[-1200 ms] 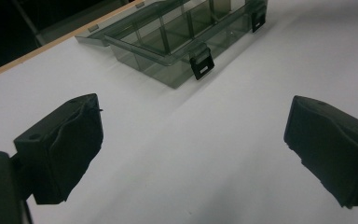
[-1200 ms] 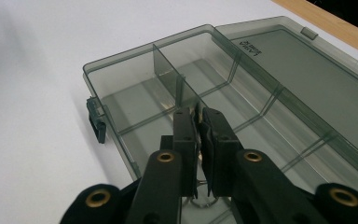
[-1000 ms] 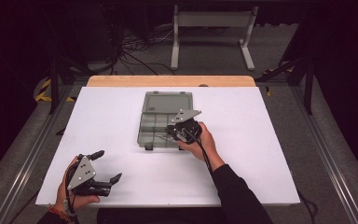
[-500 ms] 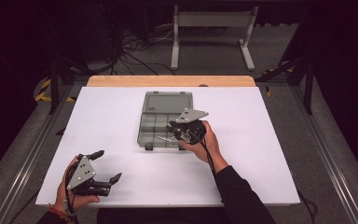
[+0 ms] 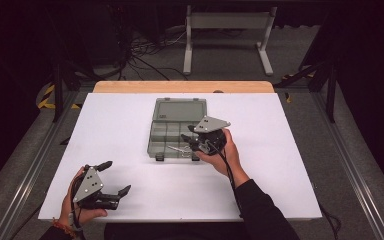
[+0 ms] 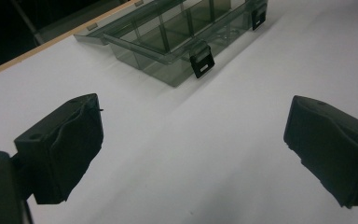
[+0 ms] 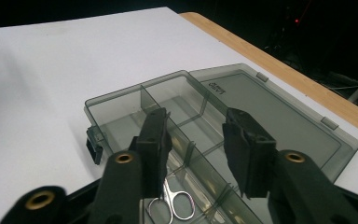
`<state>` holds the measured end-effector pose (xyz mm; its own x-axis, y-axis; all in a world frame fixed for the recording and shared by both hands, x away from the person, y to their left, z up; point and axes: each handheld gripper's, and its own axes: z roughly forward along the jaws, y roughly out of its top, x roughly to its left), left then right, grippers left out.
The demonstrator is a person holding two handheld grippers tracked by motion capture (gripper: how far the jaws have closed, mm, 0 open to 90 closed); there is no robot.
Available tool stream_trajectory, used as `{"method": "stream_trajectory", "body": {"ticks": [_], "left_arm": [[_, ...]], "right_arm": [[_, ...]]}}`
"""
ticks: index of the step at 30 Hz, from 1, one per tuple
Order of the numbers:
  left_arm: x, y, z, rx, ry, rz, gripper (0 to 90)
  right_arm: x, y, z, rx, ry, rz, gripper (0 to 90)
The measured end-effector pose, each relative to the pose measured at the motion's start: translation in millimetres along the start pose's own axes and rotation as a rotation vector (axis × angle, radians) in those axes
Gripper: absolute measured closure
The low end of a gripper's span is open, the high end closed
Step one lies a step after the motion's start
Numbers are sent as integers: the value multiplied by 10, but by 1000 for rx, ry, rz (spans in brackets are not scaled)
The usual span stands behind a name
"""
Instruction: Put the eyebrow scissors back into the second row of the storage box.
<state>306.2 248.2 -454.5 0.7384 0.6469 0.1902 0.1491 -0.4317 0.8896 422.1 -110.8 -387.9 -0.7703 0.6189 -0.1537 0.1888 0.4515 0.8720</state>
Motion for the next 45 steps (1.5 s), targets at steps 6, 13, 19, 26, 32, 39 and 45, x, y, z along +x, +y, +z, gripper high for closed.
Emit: {"method": "stream_trajectory", "body": {"ticks": [6, 13, 19, 26, 32, 39, 45], "left_arm": [[-2, -1, 1, 1, -1, 0, 55], [1, -2, -6, -1, 2, 0, 55], [3, 0, -13, -3, 4, 0, 53], [12, 12, -1, -1, 1, 3, 51], [9, 25, 21, 1, 10, 15, 53], [6, 27, 16, -6, 17, 12, 55], [5, 26, 14, -10, 17, 15, 58]], "right_arm": [[-7, -10, -19, -11, -16, 11, 491], [-16, -24, -4, -1, -33, 11, 300], [-7, -24, 12, -5, -54, 9, 155], [-23, -38, -33, -16, -49, 27, 78], [-26, -32, -133, -18, -73, 2, 116], [5, -36, -250, -11, -111, -36, 106], [19, -52, -337, -18, -131, -62, 112]]}}
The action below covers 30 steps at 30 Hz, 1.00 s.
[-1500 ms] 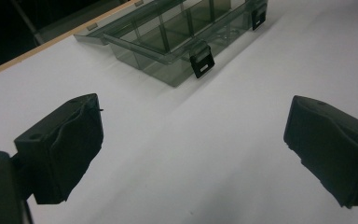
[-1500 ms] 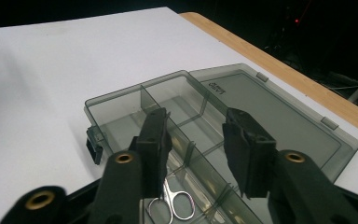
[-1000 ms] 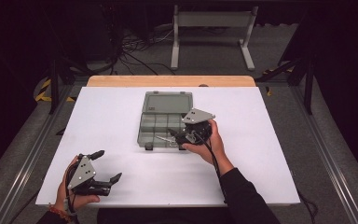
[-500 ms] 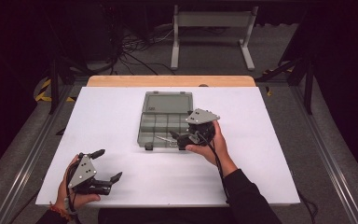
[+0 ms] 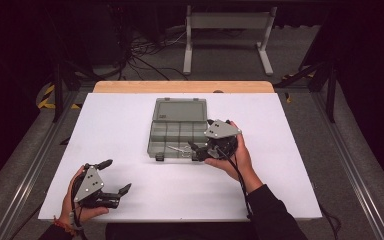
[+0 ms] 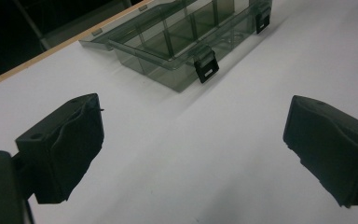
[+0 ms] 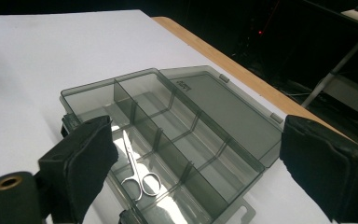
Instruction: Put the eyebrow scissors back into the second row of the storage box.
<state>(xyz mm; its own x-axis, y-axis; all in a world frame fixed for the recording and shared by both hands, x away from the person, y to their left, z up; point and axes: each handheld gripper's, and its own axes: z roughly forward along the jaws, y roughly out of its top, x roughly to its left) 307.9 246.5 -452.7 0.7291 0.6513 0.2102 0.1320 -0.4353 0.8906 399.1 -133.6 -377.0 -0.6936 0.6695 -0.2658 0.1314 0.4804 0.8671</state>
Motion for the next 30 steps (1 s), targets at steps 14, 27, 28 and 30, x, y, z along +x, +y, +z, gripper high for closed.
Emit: {"method": "stream_trajectory", "body": {"ticks": [14, 27, 28, 30], "left_arm": [[4, 2, -7, -3, 10, 4, 59], [5, 5, -8, 0, 16, -5, 63], [7, 6, -7, -2, 19, -5, 62], [9, 7, -8, -2, 22, -3, 63]], "right_arm": [[-32, -76, -194, 7, -37, -42, 110], [-59, -151, -398, -13, -74, -50, 98], [-60, -168, -429, -9, -76, -60, 98], [-61, -188, -459, 6, -83, -61, 96]]}}
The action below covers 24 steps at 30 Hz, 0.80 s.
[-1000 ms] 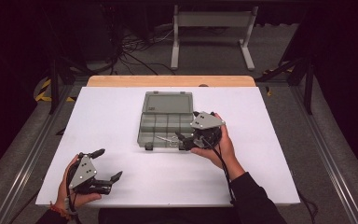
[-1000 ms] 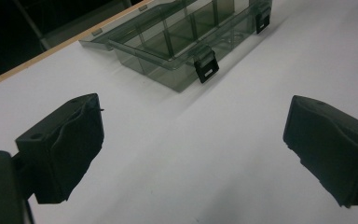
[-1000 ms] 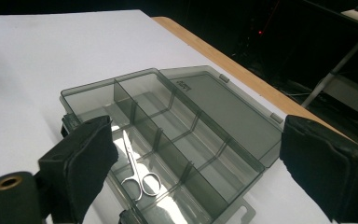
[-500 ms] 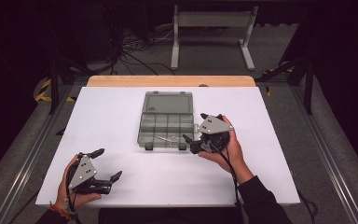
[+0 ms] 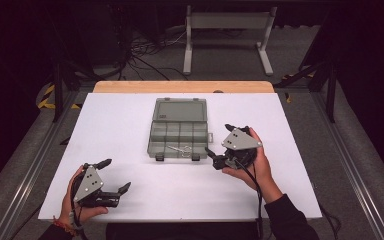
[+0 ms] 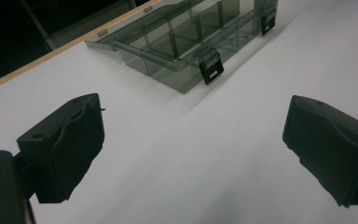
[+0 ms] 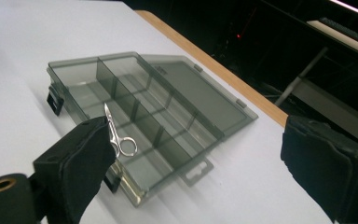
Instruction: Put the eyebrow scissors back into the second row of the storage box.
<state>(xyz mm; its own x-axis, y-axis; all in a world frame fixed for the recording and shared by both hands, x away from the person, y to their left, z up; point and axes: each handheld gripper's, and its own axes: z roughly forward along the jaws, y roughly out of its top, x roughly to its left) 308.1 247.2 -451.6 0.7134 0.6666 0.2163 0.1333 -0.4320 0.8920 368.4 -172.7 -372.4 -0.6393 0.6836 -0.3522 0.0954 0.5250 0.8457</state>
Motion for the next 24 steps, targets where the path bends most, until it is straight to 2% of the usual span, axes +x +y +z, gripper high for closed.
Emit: {"method": "stream_trajectory", "body": {"ticks": [11, 20, 24], "left_arm": [[3, 8, -23, -10, -8, 8, 53], [-6, 1, 14, 3, -19, 7, 46], [-9, 2, 22, 6, -18, 5, 46]], "right_arm": [[-37, -209, -245, 4, -23, 32, 94], [-31, -470, -360, 68, -72, -1, 86], [-31, -589, -407, 60, -74, -1, 87]]}}
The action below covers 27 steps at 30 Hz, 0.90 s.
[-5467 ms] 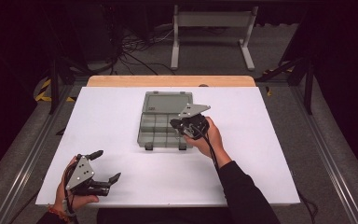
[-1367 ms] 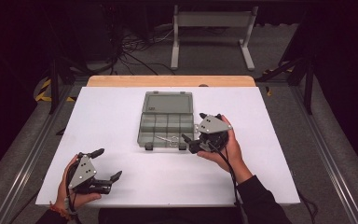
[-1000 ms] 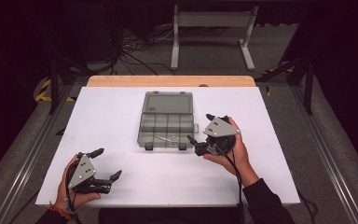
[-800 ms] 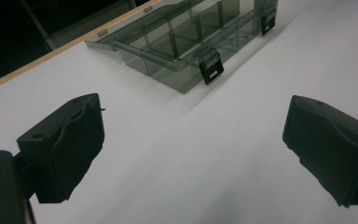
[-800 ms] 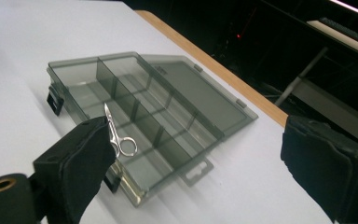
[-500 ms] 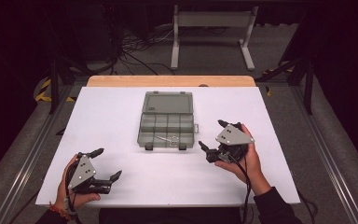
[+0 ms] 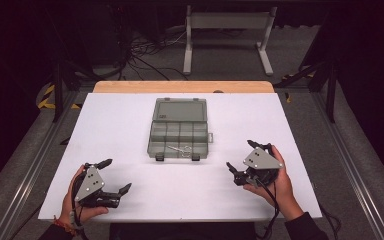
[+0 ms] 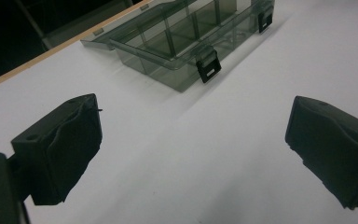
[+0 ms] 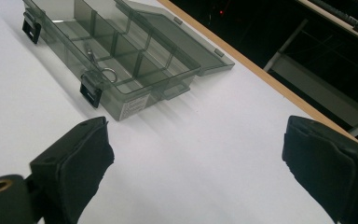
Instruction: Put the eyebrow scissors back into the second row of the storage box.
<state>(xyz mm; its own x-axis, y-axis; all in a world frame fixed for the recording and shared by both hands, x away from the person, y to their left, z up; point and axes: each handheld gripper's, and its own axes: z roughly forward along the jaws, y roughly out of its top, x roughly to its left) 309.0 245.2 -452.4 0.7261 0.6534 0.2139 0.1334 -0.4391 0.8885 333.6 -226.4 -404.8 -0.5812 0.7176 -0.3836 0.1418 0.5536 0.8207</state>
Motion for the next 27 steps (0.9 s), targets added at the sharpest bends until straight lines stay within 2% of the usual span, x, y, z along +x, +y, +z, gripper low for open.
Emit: {"method": "stream_trajectory", "body": {"ticks": [3, 9, 15, 21, 27], "left_arm": [[-3, 6, 1, 10, 8, 13, 45], [-1, -3, 34, 13, -2, 11, 42], [5, 7, 36, 12, -3, 13, 39], [21, 10, 57, 6, -7, 5, 38], [39, 40, 87, -4, -11, 1, 38]], "right_arm": [[11, -110, -38, -36, 6, 5, 87], [24, -261, -107, -48, 12, 11, 86], [-9, -439, -192, -22, -10, 66, 85], [-28, -604, -256, 8, -19, 96, 82], [-42, -697, -351, 9, -41, 107, 68]]}}
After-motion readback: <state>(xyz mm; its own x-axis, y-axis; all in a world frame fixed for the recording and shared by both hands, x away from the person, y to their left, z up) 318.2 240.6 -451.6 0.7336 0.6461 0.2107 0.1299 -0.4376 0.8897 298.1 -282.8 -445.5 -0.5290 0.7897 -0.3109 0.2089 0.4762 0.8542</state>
